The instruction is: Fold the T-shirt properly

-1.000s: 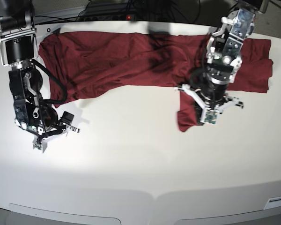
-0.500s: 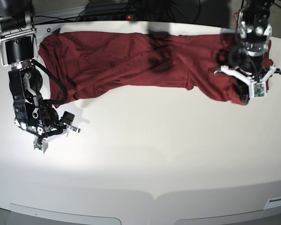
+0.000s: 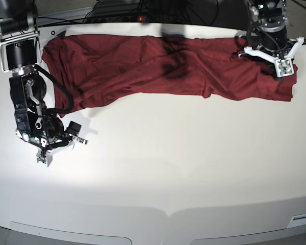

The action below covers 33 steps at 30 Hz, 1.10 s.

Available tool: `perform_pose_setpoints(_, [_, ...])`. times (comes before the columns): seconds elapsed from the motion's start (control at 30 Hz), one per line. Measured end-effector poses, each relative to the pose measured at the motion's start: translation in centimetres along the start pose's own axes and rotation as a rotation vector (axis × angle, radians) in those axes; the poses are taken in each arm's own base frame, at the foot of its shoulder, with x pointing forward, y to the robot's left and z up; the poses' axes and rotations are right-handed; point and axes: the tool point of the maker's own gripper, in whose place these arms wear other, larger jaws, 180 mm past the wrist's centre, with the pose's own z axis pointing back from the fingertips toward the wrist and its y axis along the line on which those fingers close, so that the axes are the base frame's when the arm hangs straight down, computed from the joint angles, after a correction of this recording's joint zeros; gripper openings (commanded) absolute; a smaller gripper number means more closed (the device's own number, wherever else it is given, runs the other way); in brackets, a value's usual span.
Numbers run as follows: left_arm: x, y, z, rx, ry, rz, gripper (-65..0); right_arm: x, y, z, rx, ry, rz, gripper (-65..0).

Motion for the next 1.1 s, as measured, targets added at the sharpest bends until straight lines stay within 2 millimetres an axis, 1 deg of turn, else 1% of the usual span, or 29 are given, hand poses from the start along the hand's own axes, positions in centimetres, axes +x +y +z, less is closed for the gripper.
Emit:
perform_pose_setpoints(0.23, [-0.2,0.4,0.0,0.022,0.012,-0.041,-65.0,0.0,0.0,0.0,0.000,-0.001,0.000,-32.9])
perform_pose_setpoints(0.33, [0.0,0.6,0.0,0.034,-0.001,-0.064,-47.0,0.0,0.0,0.0,-0.001,0.000,0.000,-32.9])
perform_pose_setpoints(0.37, [0.0,1.1,0.0,0.063,0.003,-0.065,-43.3,0.0,0.0,0.0,-0.001,0.000,0.001,-32.9])
perform_pose_setpoints(0.4, [0.0,1.9,0.1,0.105,0.004,-0.058,-41.0,0.0,0.0,0.0,-0.001,0.000,0.000,-32.9])
perform_pose_setpoints(0.43, [0.1,2.7,0.2,0.153,-0.004,-0.053,-40.1,0.0,0.0,0.0,-0.001,0.000,0.000,-32.9])
perform_pose_setpoints(0.53, [0.1,4.5,0.2,0.221,0.006,-0.057,-40.0,0.0,0.0,0.0,-0.001,0.000,0.001,-32.9])
perform_pose_setpoints(0.6, [-0.1,5.0,0.0,0.220,0.015,-0.053,-40.0,0.0,0.0,0.0,-0.001,0.000,0.000,-32.9])
perform_pose_setpoints(0.63, [-0.2,5.0,-0.2,0.200,0.022,-0.060,-40.0,0.0,0.0,0.0,-0.001,0.000,0.000,-32.9])
perform_pose_setpoints(0.7, [-0.6,4.0,-0.8,0.097,0.047,-0.060,-40.0,0.0,0.0,0.0,-0.001,0.000,0.000,-32.9])
perform_pose_setpoints(0.77, [-1.1,2.4,-1.2,-0.044,0.076,-0.055,-40.0,0.0,0.0,0.0,-0.001,0.000,0.000,-32.9])
perform_pose_setpoints(0.8, [-1.1,2.2,-1.3,-0.086,0.079,-0.049,-40.0,0.0,0.0,0.0,-0.001,0.000,0.000,-32.9])
perform_pose_setpoints(0.83, [-1.0,2.4,-1.5,-0.108,0.079,-0.032,-40.0,0.0,0.0,0.0,-0.001,0.001,0.000,-32.9])
perform_pose_setpoints(0.97, [0.0,4.6,-2.1,-0.175,0.066,-0.016,-40.0,0.0,0.0,0.0,-0.001,0.001,0.000,-32.9])
perform_pose_setpoints(1.07, [0.4,5.0,-2.2,-0.277,0.076,0.009,-40.0,0.0,0.0,0.0,0.000,0.000,0.001,-32.9])
perform_pose_setpoints(1.1, [0.1,5.0,-2.4,-0.311,0.091,0.017,-40.0,0.0,0.0,0.0,0.000,0.000,0.000,-32.9])
